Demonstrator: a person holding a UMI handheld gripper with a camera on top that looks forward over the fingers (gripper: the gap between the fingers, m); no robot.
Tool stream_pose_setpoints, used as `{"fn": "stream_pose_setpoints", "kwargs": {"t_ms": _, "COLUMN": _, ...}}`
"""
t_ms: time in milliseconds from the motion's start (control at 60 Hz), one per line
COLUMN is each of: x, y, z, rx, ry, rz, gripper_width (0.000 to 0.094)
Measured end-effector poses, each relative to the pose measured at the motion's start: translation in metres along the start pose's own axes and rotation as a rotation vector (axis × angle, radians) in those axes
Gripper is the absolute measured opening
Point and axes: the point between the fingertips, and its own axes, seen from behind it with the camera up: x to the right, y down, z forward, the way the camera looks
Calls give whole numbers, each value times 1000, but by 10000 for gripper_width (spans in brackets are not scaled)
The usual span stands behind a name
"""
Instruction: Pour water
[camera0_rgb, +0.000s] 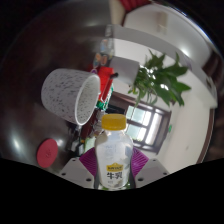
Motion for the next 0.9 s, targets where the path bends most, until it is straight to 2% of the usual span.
{"fn": "stream_pose_setpoints", "kwargs": {"t_ms": 83, "x": -6, "y": 1, "z": 2, "rx": 45, "ry": 53, "rz": -168, "gripper_width": 408}}
{"fn": "stream_pose_setpoints", "kwargs": {"t_ms": 233, "x": -28, "y": 12, "z": -1, "rx": 63, "ry": 75, "rz": -325, "gripper_width": 409}}
{"fn": "stream_pose_setpoints", "kwargs": {"t_ms": 283, "x": -31, "y": 13, "z": -5, "rx": 63, "ry": 71, "rz": -318, "gripper_width": 408}}
{"fn": "stream_pose_setpoints", "kwargs": {"t_ms": 300, "x": -41, "y": 29, "z": -4, "rx": 59, "ry": 68, "rz": -308, "gripper_width": 410}}
{"fn": "stream_pose_setpoints", "kwargs": {"t_ms": 450, "x": -53, "y": 67, "z": -9, "rx": 61, "ry": 50, "rz": -141, "gripper_width": 413}}
{"fn": "stream_pose_setpoints", "kwargs": {"t_ms": 550, "x": -55, "y": 99, "z": -12, "rx": 74, "ry": 23, "rz": 133, "gripper_width": 409}}
{"fn": "stream_pose_setpoints", "kwargs": {"t_ms": 567, "x": -60, "y": 105, "z": -22, "rx": 38, "ry": 25, "rz": 190, "gripper_width": 411}}
{"fn": "stream_pose_setpoints", "kwargs": {"t_ms": 583, "x": -55, "y": 111, "z": -11, "rx": 70, "ry": 3, "rz": 251, "gripper_width": 412}}
{"fn": "stream_pose_setpoints", "kwargs": {"t_ms": 650, "x": -67, "y": 138, "z": -14, "rx": 67, "ry": -57, "rz": 539, "gripper_width": 410}}
{"fn": "stream_pose_setpoints", "kwargs": {"t_ms": 733, "x": -82, "y": 162, "z": -19, "rx": 115, "ry": -152, "rz": 899, "gripper_width": 410}}
{"fn": "stream_pose_setpoints", "kwargs": {"t_ms": 750, "x": -89, "y": 160, "z": -24, "rx": 95, "ry": -156, "rz": 969, "gripper_width": 411}}
{"fn": "stream_pose_setpoints", "kwargs": {"t_ms": 767, "x": -79, "y": 149, "z": -6, "rx": 121, "ry": -176, "rz": 1045, "gripper_width": 410}}
{"fn": "stream_pose_setpoints", "kwargs": {"t_ms": 900, "x": -101, "y": 163, "z": 3, "rx": 162, "ry": -291, "rz": 1500, "gripper_width": 408}}
